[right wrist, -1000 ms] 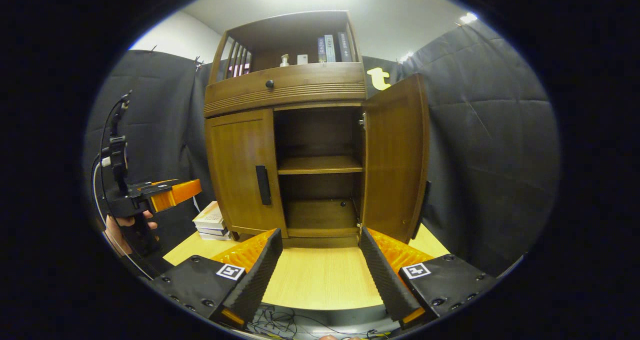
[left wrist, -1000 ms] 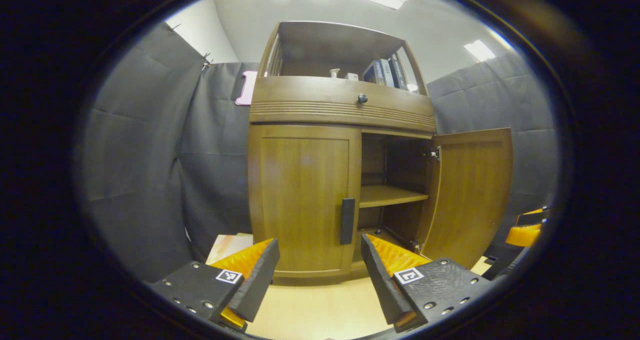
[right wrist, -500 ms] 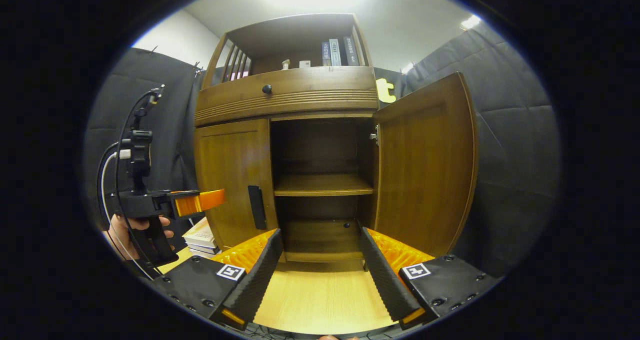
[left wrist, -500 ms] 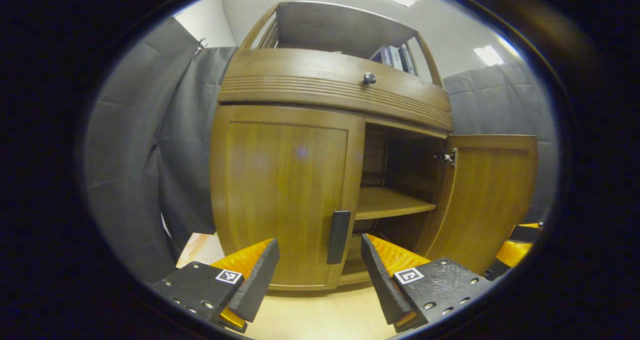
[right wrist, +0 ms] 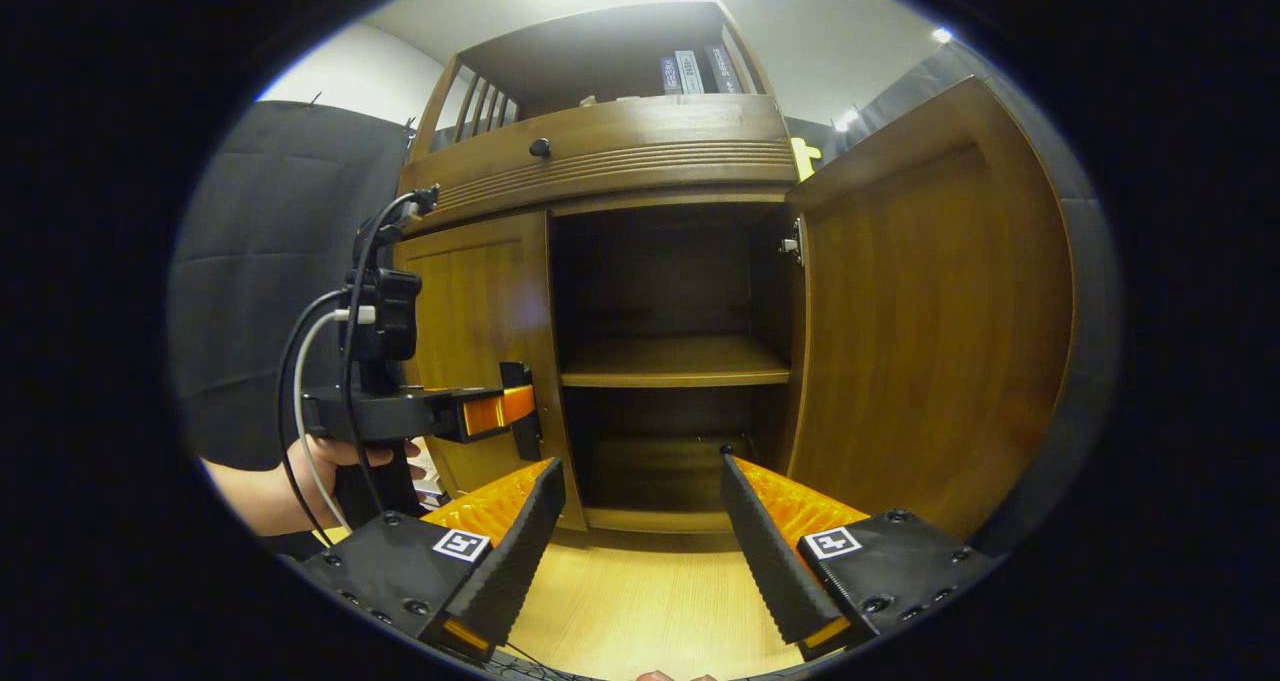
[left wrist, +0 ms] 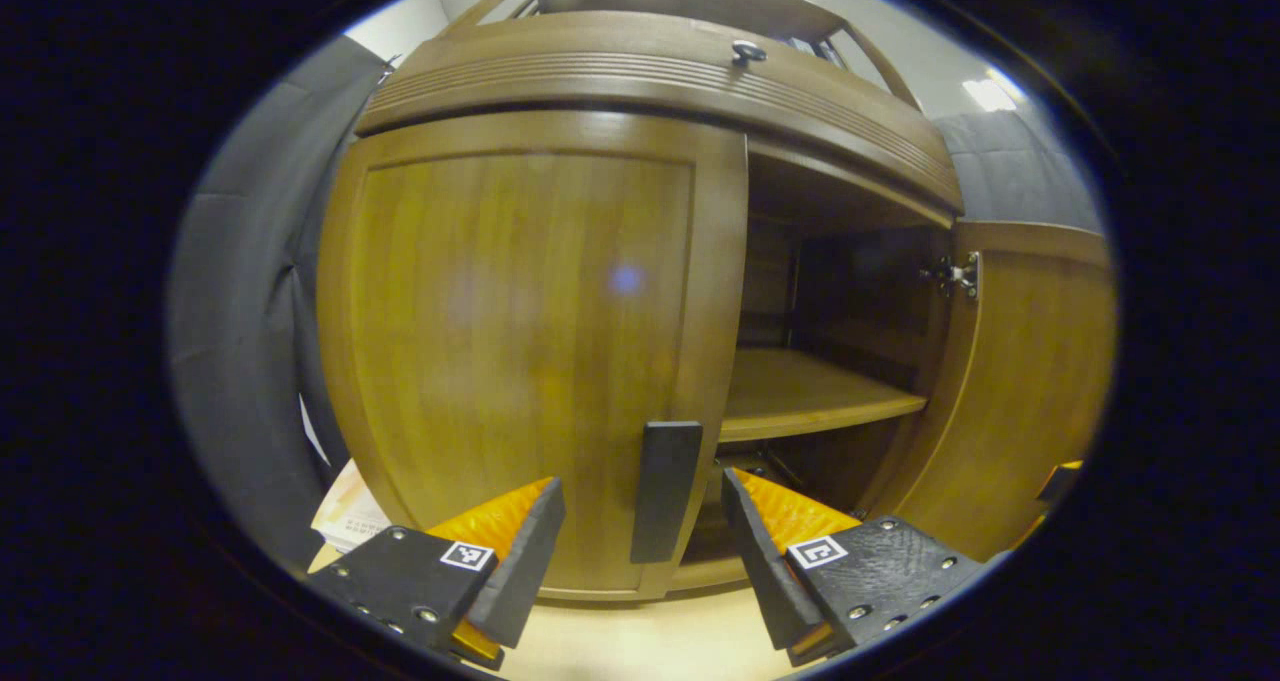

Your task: Open the right door of the double-door shoe cabinet with the right hand, and open the left door with the left hand.

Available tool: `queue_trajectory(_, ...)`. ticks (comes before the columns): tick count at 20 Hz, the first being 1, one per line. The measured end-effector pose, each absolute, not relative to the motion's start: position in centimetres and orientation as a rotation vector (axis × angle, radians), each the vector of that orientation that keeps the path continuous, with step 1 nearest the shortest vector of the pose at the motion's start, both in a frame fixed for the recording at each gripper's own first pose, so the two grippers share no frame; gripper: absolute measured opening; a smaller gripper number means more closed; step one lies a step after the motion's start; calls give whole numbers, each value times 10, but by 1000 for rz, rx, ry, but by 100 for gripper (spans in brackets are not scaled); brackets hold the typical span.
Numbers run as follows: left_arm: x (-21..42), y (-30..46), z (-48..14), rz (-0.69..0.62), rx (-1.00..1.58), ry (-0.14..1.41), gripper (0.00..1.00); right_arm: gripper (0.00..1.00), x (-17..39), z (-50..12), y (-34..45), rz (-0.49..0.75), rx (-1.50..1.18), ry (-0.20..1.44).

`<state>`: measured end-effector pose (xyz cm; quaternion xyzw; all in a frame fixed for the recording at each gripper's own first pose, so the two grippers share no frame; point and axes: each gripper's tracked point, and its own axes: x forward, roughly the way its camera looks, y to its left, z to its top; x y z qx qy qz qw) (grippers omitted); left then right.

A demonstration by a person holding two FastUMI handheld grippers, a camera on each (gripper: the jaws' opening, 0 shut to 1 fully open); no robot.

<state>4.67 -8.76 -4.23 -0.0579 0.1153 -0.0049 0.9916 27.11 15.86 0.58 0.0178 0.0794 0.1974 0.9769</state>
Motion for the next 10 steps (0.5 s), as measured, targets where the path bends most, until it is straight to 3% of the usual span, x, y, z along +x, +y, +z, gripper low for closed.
queue_trajectory(2,49,-77,-45,14,-83,240,65,93,270,4,162,412,48,173)
queue_trajectory(4,51,-81,-48,15,-86,247,65,98,269,2,163,424,40,182)
queue_trajectory(7,60,-79,-50,27,-88,241,65,93,275,1,158,432,7,169)
queue_trajectory(10,54,-78,-46,38,-72,254,37,94,275,0,162,442,18,172)
